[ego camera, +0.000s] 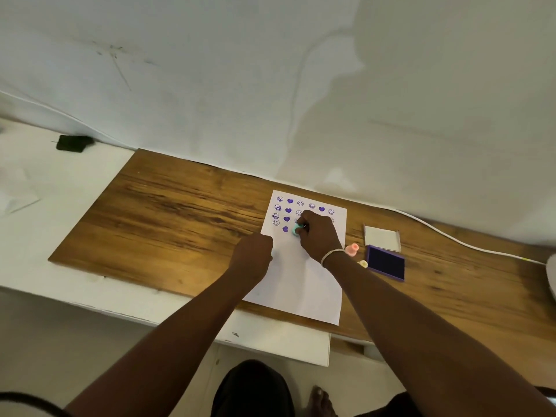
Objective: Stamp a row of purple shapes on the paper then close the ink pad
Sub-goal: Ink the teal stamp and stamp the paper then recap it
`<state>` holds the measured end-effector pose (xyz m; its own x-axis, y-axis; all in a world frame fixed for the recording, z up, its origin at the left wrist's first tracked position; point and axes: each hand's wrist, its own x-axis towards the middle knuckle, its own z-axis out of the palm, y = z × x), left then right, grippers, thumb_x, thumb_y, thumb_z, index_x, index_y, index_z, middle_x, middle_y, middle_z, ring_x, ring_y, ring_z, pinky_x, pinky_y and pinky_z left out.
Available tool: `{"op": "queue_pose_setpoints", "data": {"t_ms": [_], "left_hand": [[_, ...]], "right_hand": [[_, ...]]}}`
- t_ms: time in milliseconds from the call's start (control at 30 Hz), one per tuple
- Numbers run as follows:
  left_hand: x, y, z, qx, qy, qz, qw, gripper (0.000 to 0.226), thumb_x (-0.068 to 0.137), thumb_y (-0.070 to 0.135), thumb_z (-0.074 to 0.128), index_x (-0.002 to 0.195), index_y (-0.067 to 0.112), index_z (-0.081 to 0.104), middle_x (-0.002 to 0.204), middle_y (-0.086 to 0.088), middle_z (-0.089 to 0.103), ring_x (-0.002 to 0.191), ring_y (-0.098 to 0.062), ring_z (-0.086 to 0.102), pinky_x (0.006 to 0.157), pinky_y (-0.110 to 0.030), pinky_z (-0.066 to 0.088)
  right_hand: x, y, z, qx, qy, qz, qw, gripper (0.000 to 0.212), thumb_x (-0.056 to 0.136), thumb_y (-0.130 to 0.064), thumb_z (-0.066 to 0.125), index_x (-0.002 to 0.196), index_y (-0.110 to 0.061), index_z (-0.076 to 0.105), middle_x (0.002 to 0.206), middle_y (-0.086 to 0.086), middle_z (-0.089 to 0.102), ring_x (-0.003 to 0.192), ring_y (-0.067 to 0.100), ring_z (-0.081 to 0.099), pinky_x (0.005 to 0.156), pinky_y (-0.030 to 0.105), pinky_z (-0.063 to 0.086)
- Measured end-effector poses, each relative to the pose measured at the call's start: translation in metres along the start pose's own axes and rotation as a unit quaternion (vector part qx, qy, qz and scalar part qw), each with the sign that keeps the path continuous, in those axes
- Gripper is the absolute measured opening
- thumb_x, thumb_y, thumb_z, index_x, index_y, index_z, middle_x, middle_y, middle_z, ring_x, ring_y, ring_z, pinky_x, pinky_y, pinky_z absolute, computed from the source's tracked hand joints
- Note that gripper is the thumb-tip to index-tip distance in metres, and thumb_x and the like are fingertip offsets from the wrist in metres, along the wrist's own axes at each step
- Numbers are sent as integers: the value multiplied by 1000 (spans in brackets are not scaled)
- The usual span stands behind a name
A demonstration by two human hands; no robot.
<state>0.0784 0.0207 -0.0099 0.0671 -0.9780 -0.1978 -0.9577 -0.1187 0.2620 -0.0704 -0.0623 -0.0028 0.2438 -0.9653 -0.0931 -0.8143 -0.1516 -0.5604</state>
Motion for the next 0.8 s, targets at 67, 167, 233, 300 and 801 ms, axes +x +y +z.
{"op": "queue_pose_setpoints", "data": {"t_ms": [67, 167, 233, 300, 801], "left_hand": [[0, 1, -2, -2, -2, -3, 1000, 32, 95, 28, 58, 123, 11, 57, 123, -9, 63, 108, -24, 62, 96, -33, 48], [1, 2, -2, -3, -4, -7, 1000, 33, 95, 29, 58, 122, 10, 58, 123, -9, 63, 108, -24, 62, 96, -32, 48], [0, 1, -3, 0, -5, -5, 1000, 33, 95, 29, 58, 123, 11, 57, 124, -9, 63, 109, -25, 61, 97, -33, 47], [0, 0, -1, 1, -6, -5, 1000, 34, 96, 29, 57, 124, 11, 56, 124, -9, 63, 109, -25, 61, 98, -33, 47], [0, -8, 5, -25, 7, 5, 1000, 34, 96, 31, 55, 125, 13, 56, 126, -6, 62, 113, -22, 59, 102, -32, 44]], "right_hand": [[-2, -1, 1, -5, 0, -10, 1000, 8, 87, -9, 64, 94, -10, 63, 98, 9, 71, 89, 26, 63, 80, 30, 49], [-2, -4, 2, -11, 4, -13, 1000, 9, 88, -10, 63, 97, -10, 63, 100, 10, 71, 90, 27, 63, 79, 28, 48], [-2, -6, 3, -16, 5, -13, 1000, 11, 90, -11, 62, 100, -9, 63, 102, 11, 71, 92, 27, 63, 78, 26, 45], [-2, -5, 6, -20, 7, -12, 1000, 11, 91, -11, 61, 102, -9, 63, 104, 11, 70, 94, 28, 64, 80, 27, 46], [-13, 0, 23, -17, 44, -10, 999, 24, 95, -15, 54, 116, -9, 63, 116, 11, 68, 106, 27, 61, 94, 29, 43]]}}
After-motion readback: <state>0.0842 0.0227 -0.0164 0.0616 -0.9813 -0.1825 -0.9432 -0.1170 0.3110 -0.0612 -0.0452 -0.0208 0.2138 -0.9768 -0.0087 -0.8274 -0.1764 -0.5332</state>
